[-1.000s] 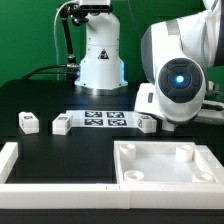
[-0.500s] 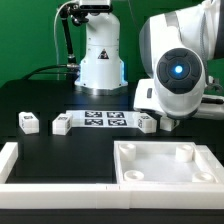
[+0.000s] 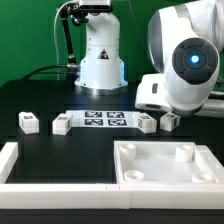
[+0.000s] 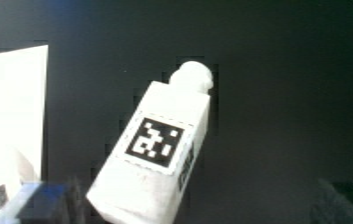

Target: Assemble square table

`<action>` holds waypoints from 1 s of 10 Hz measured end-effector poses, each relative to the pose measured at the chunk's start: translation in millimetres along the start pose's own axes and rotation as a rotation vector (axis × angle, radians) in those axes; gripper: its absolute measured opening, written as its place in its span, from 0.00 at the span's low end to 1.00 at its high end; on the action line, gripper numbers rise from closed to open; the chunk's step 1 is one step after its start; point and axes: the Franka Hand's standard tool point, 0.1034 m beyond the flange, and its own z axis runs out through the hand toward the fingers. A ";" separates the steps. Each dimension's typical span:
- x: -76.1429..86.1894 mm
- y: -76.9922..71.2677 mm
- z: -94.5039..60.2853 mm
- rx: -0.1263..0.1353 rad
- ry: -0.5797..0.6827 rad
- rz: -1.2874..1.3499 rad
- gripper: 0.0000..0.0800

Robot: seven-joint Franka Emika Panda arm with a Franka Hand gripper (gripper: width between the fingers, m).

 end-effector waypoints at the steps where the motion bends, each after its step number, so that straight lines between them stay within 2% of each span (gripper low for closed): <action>1: 0.5 1.5 -0.1 0.001 0.000 0.003 0.81; 2: 1.9 10.8 2.2 0.009 -0.007 0.034 0.81; 3: 4.1 21.4 12.2 0.019 -0.009 0.065 0.81; 4: 3.4 27.2 30.4 0.030 -0.023 0.097 0.81; 5: 3.3 26.8 37.5 0.057 -0.048 0.130 0.81; 6: 7.1 26.6 40.7 0.058 -0.042 0.135 0.81; 10: 5.3 15.9 46.3 0.040 -0.044 0.153 0.81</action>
Offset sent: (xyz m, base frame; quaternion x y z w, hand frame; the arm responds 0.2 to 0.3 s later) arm -0.0599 -0.0193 -0.0301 0.0324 -0.0085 0.0962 0.9948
